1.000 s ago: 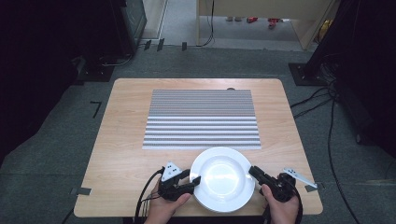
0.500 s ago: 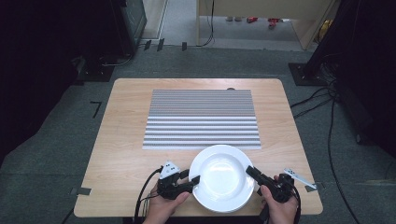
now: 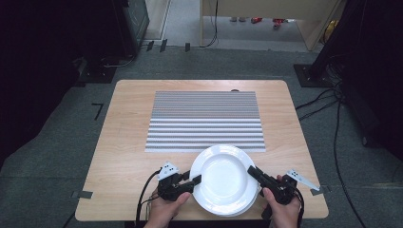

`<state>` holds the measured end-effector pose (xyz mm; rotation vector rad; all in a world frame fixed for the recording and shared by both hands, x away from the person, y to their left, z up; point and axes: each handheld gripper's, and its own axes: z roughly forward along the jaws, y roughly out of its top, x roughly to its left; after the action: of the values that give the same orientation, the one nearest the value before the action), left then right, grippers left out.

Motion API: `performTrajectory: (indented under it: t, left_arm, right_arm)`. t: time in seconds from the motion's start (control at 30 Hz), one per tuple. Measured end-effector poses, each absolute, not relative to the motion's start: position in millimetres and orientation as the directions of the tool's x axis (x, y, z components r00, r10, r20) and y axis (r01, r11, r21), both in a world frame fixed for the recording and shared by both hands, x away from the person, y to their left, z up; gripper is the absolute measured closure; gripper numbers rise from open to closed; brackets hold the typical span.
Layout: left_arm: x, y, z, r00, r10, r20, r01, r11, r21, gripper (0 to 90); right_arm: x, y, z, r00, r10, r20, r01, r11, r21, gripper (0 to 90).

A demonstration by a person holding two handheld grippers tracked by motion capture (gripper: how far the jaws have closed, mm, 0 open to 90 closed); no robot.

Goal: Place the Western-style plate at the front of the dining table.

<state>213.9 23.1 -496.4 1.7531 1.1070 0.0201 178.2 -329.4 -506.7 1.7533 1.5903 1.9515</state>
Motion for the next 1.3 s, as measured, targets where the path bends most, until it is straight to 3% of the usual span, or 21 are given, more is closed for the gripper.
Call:
performTrajectory:
  t: [0.87,1.3]
  left_arm:
    - [222.9,33.7,-498.2,0.524,0.638,-0.564,0.712,0.034,0.701,68.2]
    - [229.8,43.1,-486.7,0.516,0.6,-0.611,0.716,0.09,0.693,71.3]
  right_arm:
    - [185.7,-322.9,-509.0,-0.296,0.588,0.753,0.54,-0.547,0.64,83.8]
    - [198.4,-319.4,-496.2,-0.329,0.546,0.771,0.529,-0.569,0.629,85.3]
